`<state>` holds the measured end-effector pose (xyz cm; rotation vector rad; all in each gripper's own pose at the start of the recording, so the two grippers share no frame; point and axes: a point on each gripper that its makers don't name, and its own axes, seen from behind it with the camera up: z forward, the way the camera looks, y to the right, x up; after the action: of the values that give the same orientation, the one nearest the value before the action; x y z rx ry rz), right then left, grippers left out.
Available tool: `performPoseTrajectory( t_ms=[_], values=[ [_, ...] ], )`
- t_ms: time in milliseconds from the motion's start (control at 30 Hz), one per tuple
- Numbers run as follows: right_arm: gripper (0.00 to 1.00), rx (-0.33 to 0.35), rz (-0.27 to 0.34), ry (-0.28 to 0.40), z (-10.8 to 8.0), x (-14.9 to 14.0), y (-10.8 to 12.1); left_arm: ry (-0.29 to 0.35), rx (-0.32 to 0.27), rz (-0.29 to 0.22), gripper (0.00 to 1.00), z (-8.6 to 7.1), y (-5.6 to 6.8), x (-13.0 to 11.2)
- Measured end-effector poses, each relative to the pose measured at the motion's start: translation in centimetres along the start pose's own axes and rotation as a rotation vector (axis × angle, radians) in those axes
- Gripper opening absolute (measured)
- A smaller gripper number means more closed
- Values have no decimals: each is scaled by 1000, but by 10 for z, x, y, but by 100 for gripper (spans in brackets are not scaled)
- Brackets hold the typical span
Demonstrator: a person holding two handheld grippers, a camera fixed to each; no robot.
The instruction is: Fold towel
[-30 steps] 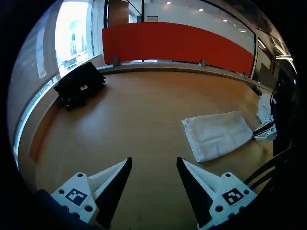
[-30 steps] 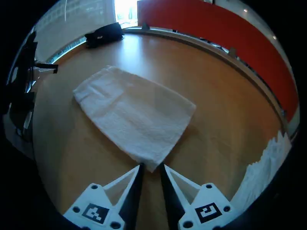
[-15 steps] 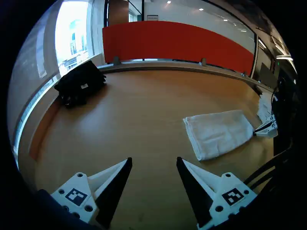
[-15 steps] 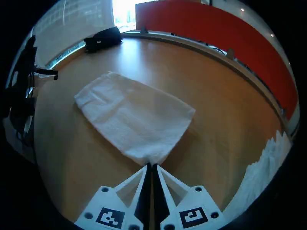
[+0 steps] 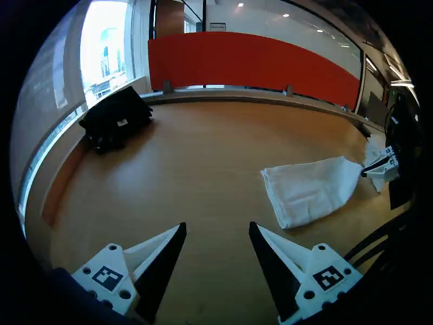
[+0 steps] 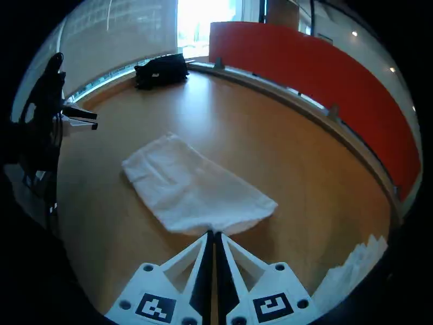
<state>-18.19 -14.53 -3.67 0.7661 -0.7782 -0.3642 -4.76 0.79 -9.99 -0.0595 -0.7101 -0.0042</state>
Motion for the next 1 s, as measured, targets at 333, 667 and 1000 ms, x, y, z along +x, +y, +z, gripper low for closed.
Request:
performPoseTrajectory(
  t_ms=[333, 667, 1000],
  values=[
    [3, 11, -94, 69, -7, 63, -4, 13, 3, -9, 85, -4, 0, 2],
    [3, 21, -155, 85, -8, 87, -10, 19, 3, -11, 85, -9, -1, 2],
    [3, 37, -202, 79, -4, 98, -15, 32, 4, -22, 85, -14, -3, 6]
  ],
)
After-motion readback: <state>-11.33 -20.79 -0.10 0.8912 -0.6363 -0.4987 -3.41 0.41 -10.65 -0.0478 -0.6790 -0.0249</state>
